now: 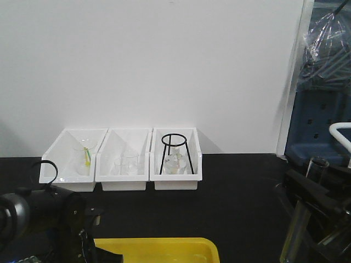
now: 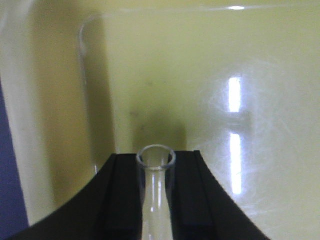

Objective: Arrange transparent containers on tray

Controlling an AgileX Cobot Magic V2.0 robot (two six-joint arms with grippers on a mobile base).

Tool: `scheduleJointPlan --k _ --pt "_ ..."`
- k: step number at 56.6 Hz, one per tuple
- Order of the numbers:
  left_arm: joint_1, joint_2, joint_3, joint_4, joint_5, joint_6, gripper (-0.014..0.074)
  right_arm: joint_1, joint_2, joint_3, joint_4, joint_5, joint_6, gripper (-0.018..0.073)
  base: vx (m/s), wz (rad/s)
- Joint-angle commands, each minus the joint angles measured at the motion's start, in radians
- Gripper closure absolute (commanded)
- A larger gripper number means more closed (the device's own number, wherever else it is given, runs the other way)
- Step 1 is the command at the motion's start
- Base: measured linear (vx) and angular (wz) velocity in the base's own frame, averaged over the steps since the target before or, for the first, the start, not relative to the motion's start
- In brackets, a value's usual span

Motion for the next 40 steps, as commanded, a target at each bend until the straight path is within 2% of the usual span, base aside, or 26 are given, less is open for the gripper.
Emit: scheduleJointPlan --k 1,8,19,28,40 --pt "-0.001 -0.043 -0.03 0.009 0.0 -0.01 0.0269 -0.001 -0.001 -0.032 0.017 -0.011 -0.002 0.0571 0.0 0.0" --pt "-0.001 -0.042 -0.03 0.009 -0.008 -0.01 0.0222 -0.001 -0.001 -0.032 0.017 -0.011 -0.002 0.0571 0.0 0.0" --pt "-0.001 -0.056 -0.031 0.092 0.017 -0.01 0.0215 -0.001 -0.001 -0.032 0.017 -0.011 0.007 0.0571 0.0 0.0" --pt "-0.001 -0.124 -0.032 0.162 0.002 -0.008 0.0216 -0.001 0.029 -0.032 0.017 -0.012 0.128 0.0571 0.0 0.0" --pt "-0.006 -0.288 -0.093 0.156 -0.052 0.0 0.0216 -0.001 0.168 -0.039 0.019 -0.124 0.27 0.0571 0.0 0.0"
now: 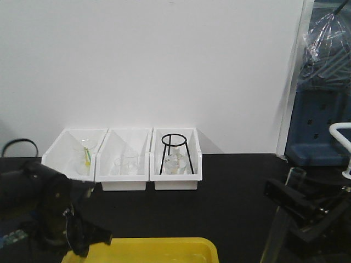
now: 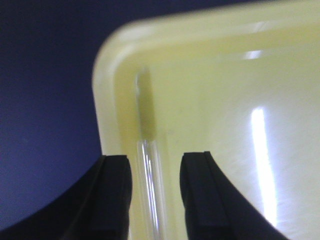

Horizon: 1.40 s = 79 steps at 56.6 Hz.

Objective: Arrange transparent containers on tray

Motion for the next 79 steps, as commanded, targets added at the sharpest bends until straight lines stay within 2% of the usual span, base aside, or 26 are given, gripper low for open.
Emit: scheduleJointPlan --k 1,6,15,21,40,53,63,79 --pt "-0.006 -0.14 -0.081 0.012 -0.056 0.0 0.0216 -0.001 0.063 -0.044 0.02 -0.1 0.071 0.0571 0.0 0.0" --pt "-0.008 -0.211 -0.14 0.01 -0.061 0.009 0.0216 -0.001 0.142 -0.068 0.018 -0.179 0.131 0.0571 0.0 0.0" --pt "-0.016 -0.321 -0.227 0.01 -0.071 0.07 0.0216 -0.001 0.291 -0.133 0.018 -0.268 0.241 0.0571 0.0 0.0" --pt "-0.016 -0.387 -0.257 0.01 -0.081 0.071 0.0216 -0.001 0.407 -0.172 0.01 -0.323 0.292 0.0571 0.0 0.0" --pt "-0.016 -0.439 -0.258 0.01 -0.067 0.071 0.0216 0.0 0.729 -0.242 -0.015 -0.389 0.31 0.0571 0.0 0.0" --pt "-0.016 -0.439 -0.258 0.011 -0.046 0.078 0.0216 0.0 0.903 -0.361 -0.09 -0.48 0.38 0.0571 0.0 0.0" --pt "-0.016 -0.439 -0.258 0.008 -0.049 0.076 0.0216 0.0 0.993 -0.433 -0.165 -0.504 0.439 0.0571 0.0 0.0" --pt "-0.016 -0.439 -0.258 0.001 -0.048 0.075 0.0216 0.0 1.05 -0.447 -0.172 -0.485 0.473 0.0559 0.0 0.0"
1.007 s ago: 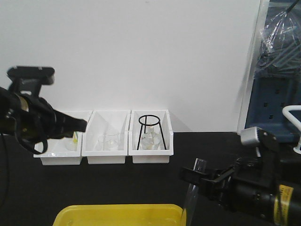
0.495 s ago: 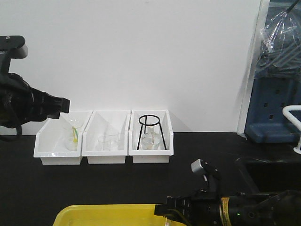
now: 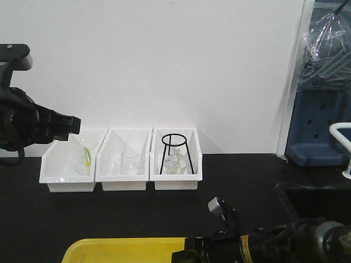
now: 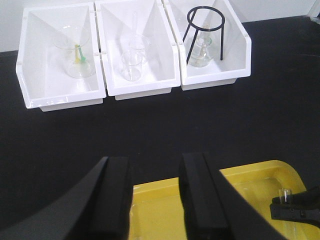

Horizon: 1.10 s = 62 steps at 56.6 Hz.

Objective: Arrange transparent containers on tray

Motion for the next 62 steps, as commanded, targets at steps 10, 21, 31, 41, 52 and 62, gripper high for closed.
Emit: scheduleJointPlan --k 10,21,31,41,52,62 --pt "-0.006 -0.033 -0.031 -0.015 -0.068 -0.001 0.0216 0.0 -0.023 -0.027 0.021 -0.017 0.014 0.047 0.0 0.0" --pt "-0.006 -0.033 -0.031 -0.013 -0.068 -0.001 0.0216 0.0 -0.016 -0.027 0.017 0.015 0.017 0.0261 0.0 0.0" --pt "-0.006 -0.033 -0.031 -0.014 -0.069 -0.001 0.0216 0.0 -0.016 -0.027 0.016 0.03 0.017 0.0061 0.0 0.0" --pt "-0.006 -0.033 -0.031 -0.014 -0.065 -0.001 0.0216 -0.001 -0.017 -0.027 0.001 0.007 0.016 -0.0033 0.0 0.0" --pt "-0.006 -0.033 -0.031 -0.014 -0.045 0.016 0.0223 -0.001 -0.03 -0.027 -0.04 -0.087 0.017 0.0014 0.0 0.0" --pt "-0.006 -0.045 -0.03 -0.019 -0.01 0.096 0.0316 -0.001 -0.106 -0.027 -0.176 -0.105 0.039 0.0327 0.0 0.0"
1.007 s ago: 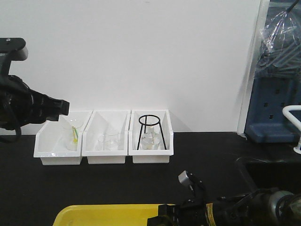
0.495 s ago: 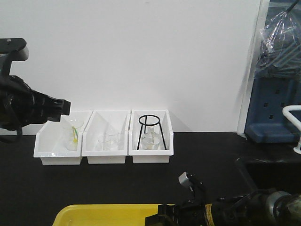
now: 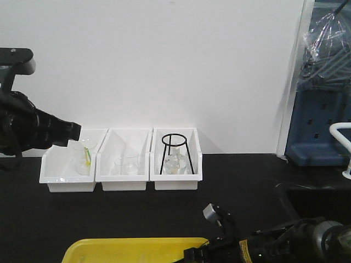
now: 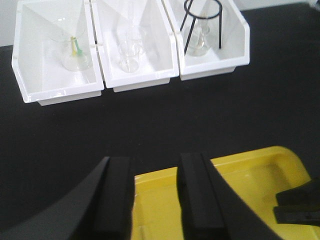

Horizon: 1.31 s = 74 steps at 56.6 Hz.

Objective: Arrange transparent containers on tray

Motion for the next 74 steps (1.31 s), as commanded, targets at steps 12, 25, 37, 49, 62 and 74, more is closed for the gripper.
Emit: scheduleJointPlan --k 12,25,37,49,62,74 --pt "-0.006 -0.085 -0.004 -0.025 -0.069 0.15 0.0554 -0.005 -0.268 -0.013 -0.09 -0.039 -0.004 0.0573 0.0 0.0" --pt "-0.006 -0.204 0.191 -0.086 -0.182 0.289 0.0605 -0.005 -0.526 -0.013 -0.09 0.092 -0.061 0.0572 0.0 0.0" --pt "-0.006 -0.431 0.53 -0.17 -0.392 0.39 0.0605 -0.004 -0.785 0.087 -0.09 0.282 -0.184 0.0572 0.0 0.0" --pt "-0.006 -0.688 0.832 -0.289 -0.474 0.474 0.0605 -0.004 -1.028 0.353 -0.09 0.624 -0.327 0.0572 0.0 0.0" --pt "-0.006 -0.931 1.037 -0.39 -0.476 0.514 0.0605 -0.004 -1.2 0.491 -0.09 0.655 -0.342 0.0572 0.0 0.0" --pt "-0.005 -0.999 1.073 -0.387 -0.477 0.514 0.0604 -0.004 -1.228 0.493 -0.09 0.655 -0.341 0.0572 0.0 0.0"
